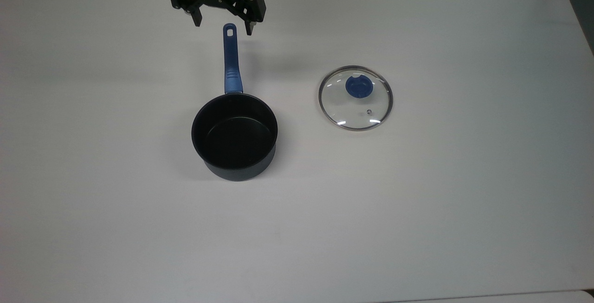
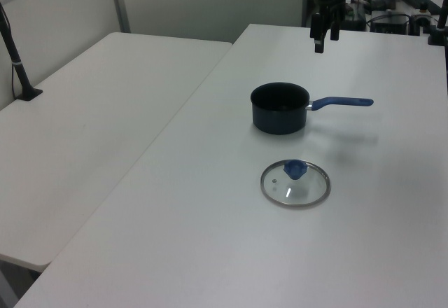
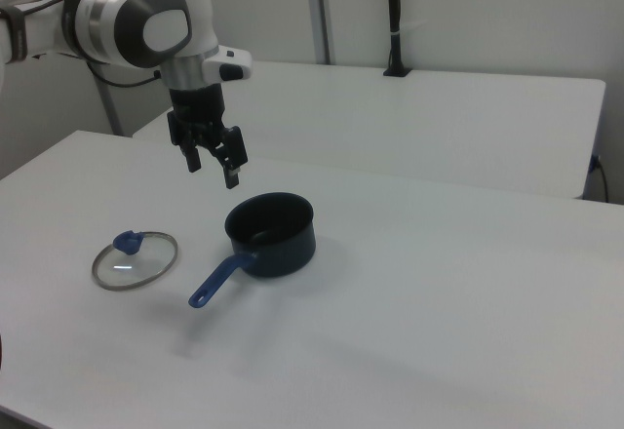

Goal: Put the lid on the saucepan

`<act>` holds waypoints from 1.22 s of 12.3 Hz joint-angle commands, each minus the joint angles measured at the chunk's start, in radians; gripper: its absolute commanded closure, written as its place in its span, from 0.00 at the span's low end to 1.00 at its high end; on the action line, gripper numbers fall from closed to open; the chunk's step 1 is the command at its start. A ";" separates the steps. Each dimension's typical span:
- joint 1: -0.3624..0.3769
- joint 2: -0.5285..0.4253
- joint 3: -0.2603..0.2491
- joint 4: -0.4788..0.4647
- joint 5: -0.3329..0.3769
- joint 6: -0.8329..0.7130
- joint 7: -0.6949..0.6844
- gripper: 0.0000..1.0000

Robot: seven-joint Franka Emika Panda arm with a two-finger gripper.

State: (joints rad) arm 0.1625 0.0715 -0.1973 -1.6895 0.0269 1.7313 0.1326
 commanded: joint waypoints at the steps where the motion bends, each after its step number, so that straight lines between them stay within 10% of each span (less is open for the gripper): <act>1: -0.018 -0.024 -0.002 0.026 -0.034 -0.064 0.002 0.00; 15: -0.014 0.033 0.003 0.051 -0.024 -0.033 -0.013 0.00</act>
State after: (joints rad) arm 0.1366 0.0797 -0.1948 -1.6584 0.0068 1.7000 0.1301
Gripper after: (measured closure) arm 0.000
